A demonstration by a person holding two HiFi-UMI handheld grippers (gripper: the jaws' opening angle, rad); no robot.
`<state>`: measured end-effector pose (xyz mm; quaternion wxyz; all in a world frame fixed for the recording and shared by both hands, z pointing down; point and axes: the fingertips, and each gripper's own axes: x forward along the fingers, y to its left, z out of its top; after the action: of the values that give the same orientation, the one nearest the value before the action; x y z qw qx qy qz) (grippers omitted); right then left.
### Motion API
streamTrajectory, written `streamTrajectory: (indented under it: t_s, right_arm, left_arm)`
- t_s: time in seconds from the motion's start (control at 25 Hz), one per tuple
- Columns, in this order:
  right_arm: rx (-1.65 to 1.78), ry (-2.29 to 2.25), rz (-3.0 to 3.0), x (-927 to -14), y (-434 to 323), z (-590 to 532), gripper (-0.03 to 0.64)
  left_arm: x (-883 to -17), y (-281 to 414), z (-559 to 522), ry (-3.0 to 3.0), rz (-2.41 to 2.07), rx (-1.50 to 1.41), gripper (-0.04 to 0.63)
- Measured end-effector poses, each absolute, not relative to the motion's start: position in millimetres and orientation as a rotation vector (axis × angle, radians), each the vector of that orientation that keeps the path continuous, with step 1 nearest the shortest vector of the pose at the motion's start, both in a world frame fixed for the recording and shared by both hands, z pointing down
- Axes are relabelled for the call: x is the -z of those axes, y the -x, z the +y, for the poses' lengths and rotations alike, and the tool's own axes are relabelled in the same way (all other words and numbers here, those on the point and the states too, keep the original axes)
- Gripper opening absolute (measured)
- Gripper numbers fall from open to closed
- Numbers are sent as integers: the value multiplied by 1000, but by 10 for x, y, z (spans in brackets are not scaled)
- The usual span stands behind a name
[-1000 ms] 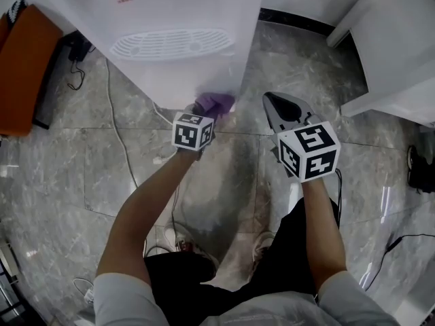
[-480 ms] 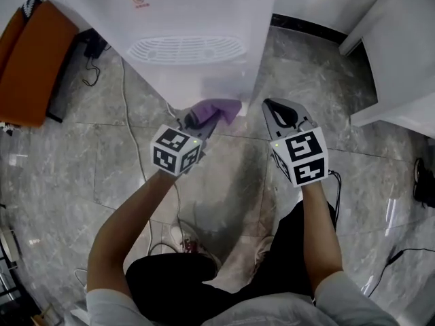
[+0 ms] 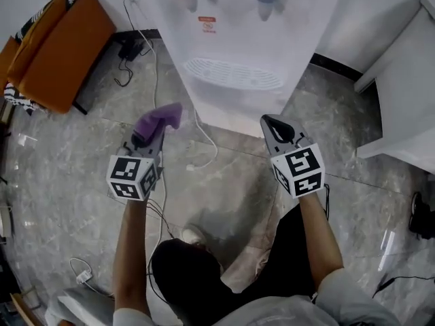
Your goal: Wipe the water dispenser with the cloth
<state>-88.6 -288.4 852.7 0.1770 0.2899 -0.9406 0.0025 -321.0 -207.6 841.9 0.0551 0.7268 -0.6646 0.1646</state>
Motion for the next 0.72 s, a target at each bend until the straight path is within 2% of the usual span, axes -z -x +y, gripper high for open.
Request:
streamTrajectory:
  t_s: [0.44, 0.72]
  right_arm:
    - [72, -750, -2711, -6616, 1478, -2598, 14]
    - [56, -772, -2757, -5000, 1471, -2306, 14]
  left_arm:
    - [-6708, 3902, -1324, -2132, -2106, -775, 63]
    - [-5453, 3782, -885, -2121, -2044, -626, 63]
